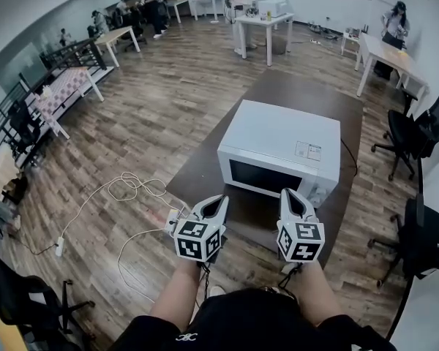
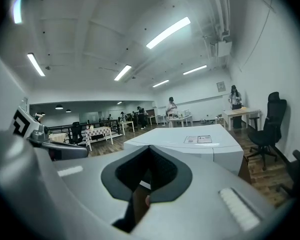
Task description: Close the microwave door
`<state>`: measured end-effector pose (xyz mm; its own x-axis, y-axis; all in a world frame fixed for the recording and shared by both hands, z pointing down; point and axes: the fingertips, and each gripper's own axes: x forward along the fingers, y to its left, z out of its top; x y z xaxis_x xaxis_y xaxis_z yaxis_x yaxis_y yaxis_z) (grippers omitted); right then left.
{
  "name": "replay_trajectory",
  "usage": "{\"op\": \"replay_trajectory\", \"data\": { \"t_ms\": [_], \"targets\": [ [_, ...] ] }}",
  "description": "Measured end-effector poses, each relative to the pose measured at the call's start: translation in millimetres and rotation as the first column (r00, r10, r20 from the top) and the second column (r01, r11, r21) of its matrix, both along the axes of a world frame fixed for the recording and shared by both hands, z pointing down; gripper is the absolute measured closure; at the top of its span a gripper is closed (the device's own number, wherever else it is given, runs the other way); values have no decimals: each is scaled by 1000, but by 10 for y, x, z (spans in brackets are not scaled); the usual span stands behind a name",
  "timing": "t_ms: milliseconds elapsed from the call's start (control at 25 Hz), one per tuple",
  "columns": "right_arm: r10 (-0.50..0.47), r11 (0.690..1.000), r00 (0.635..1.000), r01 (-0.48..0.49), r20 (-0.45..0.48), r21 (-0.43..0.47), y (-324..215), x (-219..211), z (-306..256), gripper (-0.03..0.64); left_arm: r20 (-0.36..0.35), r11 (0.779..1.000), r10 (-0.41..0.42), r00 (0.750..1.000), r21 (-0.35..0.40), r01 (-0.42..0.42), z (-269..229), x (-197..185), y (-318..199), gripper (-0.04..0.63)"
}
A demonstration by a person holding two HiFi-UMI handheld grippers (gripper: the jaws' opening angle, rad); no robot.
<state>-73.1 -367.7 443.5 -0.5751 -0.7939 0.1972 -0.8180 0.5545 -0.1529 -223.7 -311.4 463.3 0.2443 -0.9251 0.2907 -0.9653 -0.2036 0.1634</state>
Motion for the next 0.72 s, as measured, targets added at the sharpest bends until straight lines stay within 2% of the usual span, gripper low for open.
{"op": "replay_trajectory", "data": {
  "t_ms": [240, 720],
  "targets": [
    [19, 1000, 1000, -19, -5, 3, 31, -59, -19, 611, 18, 1000, -10, 1000, -4, 10, 15, -156, 55, 584],
    [60, 998, 998, -60, -16, -2, 64, 44, 9, 611, 33, 999, 35, 999, -3, -35, 11, -54, 28, 584]
  ]
}}
